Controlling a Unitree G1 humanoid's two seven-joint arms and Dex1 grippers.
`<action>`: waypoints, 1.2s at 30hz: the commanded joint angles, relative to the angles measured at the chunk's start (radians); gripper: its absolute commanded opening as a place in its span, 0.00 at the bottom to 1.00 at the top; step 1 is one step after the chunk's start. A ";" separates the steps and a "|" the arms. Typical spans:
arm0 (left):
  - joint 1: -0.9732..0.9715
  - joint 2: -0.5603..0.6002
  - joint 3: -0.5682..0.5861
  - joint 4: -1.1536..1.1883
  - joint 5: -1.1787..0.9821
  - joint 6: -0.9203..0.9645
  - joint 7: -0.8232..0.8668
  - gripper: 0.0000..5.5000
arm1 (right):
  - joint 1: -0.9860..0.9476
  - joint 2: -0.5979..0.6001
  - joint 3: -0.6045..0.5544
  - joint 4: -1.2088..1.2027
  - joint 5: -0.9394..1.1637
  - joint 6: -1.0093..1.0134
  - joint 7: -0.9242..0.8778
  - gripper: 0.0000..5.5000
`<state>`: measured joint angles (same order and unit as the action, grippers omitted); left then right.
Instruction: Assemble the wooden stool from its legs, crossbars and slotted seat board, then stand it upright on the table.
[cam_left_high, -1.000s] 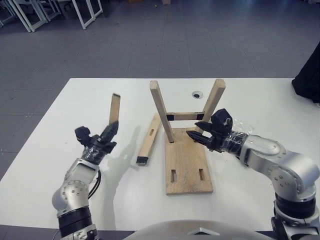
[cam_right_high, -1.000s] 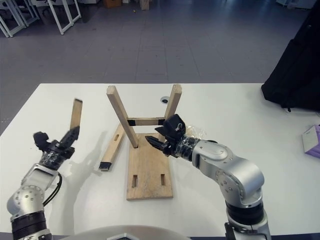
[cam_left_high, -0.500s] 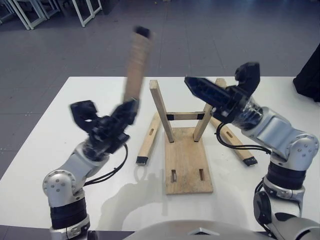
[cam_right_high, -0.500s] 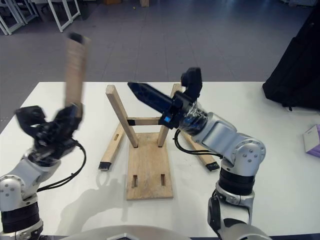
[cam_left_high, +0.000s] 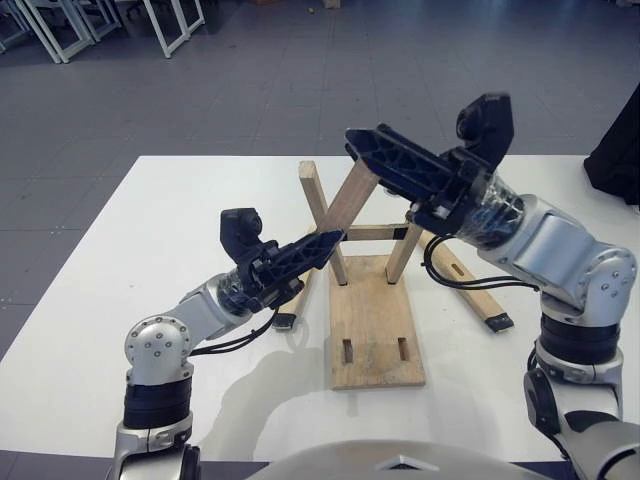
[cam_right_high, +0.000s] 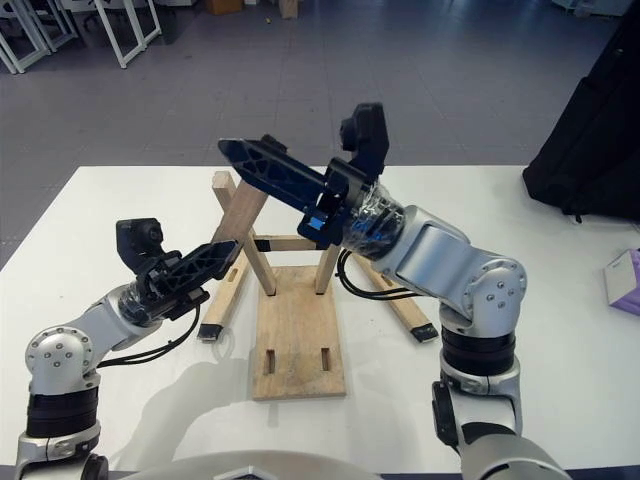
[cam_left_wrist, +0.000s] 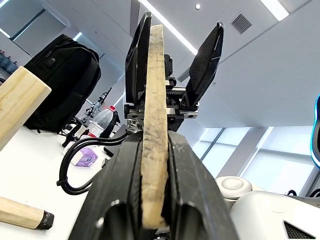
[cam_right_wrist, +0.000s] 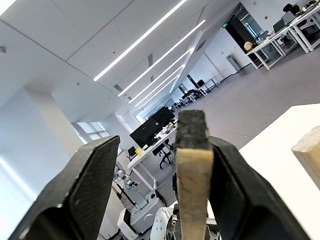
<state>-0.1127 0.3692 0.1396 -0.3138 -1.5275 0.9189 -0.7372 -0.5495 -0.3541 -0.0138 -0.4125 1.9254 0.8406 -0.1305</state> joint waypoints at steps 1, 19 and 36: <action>0.019 -0.012 -0.013 -0.008 0.029 -0.011 0.009 0.08 | 0.004 -0.008 0.013 -0.027 -0.026 -0.029 -0.009 0.40; 0.040 -0.037 -0.033 -0.080 0.004 -0.043 0.086 0.26 | 0.033 -0.026 0.022 -0.026 -0.165 -0.055 0.031 0.07; 0.170 -0.011 0.108 0.074 0.552 -0.299 0.557 0.47 | 0.434 -0.341 -0.230 0.011 -0.557 -0.096 0.138 0.07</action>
<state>0.0645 0.3646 0.2913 -0.2829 -1.0865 0.6417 -0.2314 -0.1334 -0.6845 -0.3010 -0.4677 1.5547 0.7887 -0.0179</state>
